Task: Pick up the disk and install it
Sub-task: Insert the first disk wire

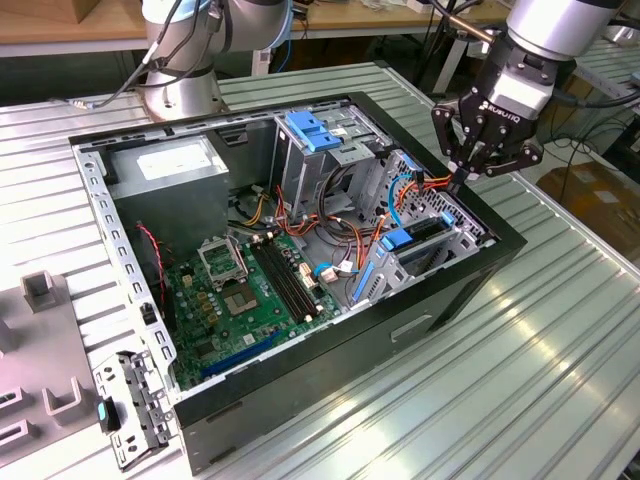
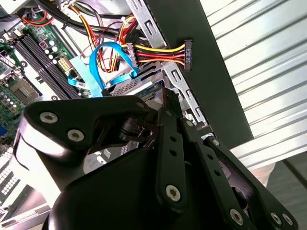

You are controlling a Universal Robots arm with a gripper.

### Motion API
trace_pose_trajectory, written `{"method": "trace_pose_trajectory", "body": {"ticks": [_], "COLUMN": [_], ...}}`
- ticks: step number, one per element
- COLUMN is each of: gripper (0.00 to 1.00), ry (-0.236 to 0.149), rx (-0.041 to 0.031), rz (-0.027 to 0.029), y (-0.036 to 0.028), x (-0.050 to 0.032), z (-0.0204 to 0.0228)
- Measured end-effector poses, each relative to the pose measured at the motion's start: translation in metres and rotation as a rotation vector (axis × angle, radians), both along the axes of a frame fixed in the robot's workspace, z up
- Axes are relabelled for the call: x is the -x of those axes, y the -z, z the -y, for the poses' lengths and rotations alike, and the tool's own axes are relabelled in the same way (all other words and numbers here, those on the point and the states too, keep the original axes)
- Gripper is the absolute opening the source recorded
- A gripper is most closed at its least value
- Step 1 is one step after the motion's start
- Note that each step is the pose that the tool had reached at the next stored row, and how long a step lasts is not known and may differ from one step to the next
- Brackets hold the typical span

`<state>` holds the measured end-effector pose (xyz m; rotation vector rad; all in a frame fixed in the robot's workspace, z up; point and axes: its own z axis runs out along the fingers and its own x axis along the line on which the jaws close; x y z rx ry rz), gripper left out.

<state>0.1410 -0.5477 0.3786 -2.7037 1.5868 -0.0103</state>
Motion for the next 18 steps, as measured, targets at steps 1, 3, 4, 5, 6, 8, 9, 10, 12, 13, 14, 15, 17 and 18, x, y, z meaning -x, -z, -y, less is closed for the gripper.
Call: {"method": "trace_pose_trajectory", "body": {"ticks": [1,3,4,5,6,8,9,10,12,13,14,15,17,18], "gripper": [0.11,0.11,0.11,0.11,0.11,0.11,0.11,0.11,0.11,0.11,0.11,0.11,0.11,0.11], "ry": [0.000,0.000,0.000,0.000,0.000,-0.023,-0.040,-0.051,-0.061,-0.063,-0.064,-0.064,-0.065,-0.066], "rx": [0.0002,0.0004,0.0007,0.0007,0.0008,0.0009,0.0009,0.0008,0.0006,0.0008,0.0008,0.0008,0.0008,0.0007], "rz": [0.0000,0.0000,0.0000,0.0000,0.0000,0.0000,0.0000,0.0001,0.0000,0.0000,0.0000,0.0000,0.0000,0.0000], "y": [0.0000,0.0000,0.0000,0.0000,0.0000,-0.0001,-0.0001,0.0000,0.0001,0.0000,0.0001,0.0001,0.0001,0.0001], "x": [0.0000,0.0000,0.0000,-0.0001,-0.0001,-0.0007,-0.0007,-0.0014,-0.0038,-0.0057,-0.0079,-0.0109,-0.0164,-0.0198], "z": [0.0000,0.0000,0.0000,-0.0001,-0.0001,-0.0002,-0.0001,-0.0002,-0.0012,-0.0023,-0.0037,-0.0061,-0.0109,-0.0140]}}
